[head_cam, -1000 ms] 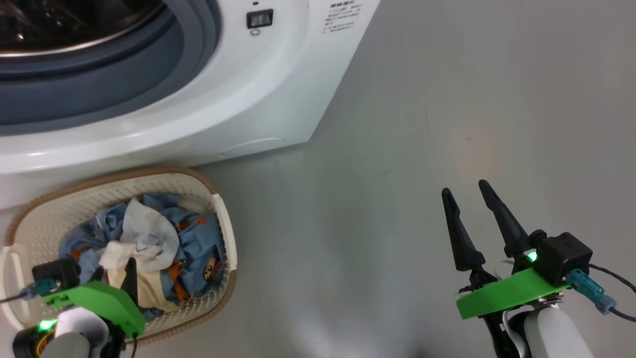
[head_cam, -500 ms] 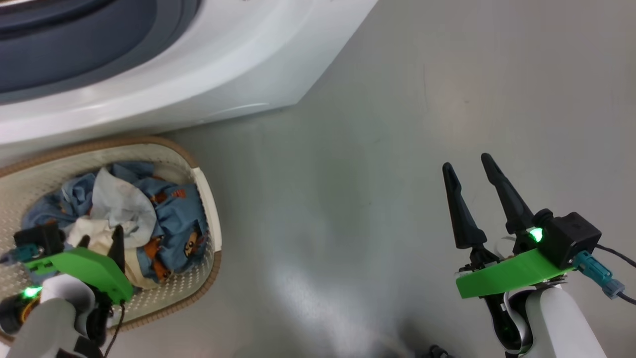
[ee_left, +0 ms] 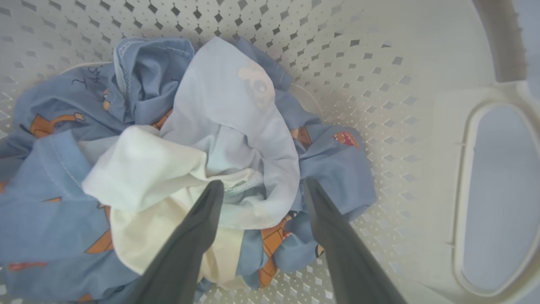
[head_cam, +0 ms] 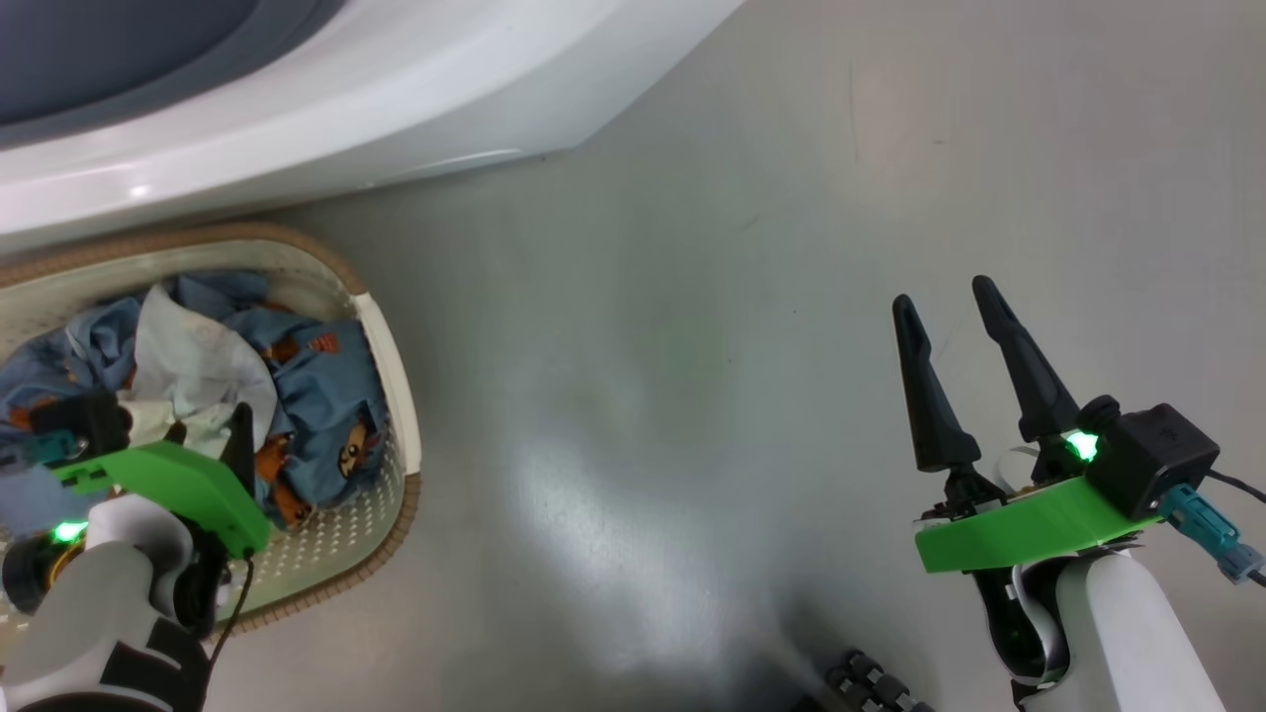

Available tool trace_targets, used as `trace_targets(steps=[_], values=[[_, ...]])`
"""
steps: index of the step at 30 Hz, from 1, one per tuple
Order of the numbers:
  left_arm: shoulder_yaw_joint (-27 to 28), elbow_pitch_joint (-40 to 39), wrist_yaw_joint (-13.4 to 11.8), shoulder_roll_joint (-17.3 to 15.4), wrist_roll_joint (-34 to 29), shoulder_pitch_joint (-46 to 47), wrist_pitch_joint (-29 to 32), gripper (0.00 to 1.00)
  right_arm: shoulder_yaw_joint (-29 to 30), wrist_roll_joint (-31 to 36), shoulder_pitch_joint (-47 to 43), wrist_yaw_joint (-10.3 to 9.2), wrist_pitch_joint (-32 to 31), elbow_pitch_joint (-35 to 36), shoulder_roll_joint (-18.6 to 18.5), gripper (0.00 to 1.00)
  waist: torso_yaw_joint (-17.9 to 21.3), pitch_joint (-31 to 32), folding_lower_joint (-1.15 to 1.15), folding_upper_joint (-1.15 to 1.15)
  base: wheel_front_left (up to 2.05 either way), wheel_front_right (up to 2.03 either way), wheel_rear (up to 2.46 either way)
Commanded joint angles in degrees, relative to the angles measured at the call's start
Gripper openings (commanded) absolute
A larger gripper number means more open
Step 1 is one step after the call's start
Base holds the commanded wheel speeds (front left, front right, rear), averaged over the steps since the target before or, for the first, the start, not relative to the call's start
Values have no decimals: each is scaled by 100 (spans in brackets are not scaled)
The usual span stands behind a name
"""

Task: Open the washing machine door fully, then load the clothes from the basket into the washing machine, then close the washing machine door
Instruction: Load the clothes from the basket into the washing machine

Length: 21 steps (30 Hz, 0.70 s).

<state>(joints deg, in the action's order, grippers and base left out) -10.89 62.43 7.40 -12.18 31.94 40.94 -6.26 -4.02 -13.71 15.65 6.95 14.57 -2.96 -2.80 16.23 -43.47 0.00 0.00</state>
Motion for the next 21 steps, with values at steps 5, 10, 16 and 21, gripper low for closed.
trace_targets(steps=[5,10,16,21], values=[[-138,2,8,-199,190,1,72,100,-48,73,-78,54,43,154,-8,100,-16,-116,0,0,0,0,0],[-432,103,8,-231,340,73,108,100,-15,73,-87,54,43,222,-44,100,4,-216,0,0,0,0,0],[-628,291,9,-275,447,194,73,100,-5,64,-121,54,43,296,-54,100,52,-318,0,0,0,0,0],[-776,465,9,-308,489,324,53,100,31,22,-162,54,43,352,-57,100,73,-390,0,0,0,0,0]])
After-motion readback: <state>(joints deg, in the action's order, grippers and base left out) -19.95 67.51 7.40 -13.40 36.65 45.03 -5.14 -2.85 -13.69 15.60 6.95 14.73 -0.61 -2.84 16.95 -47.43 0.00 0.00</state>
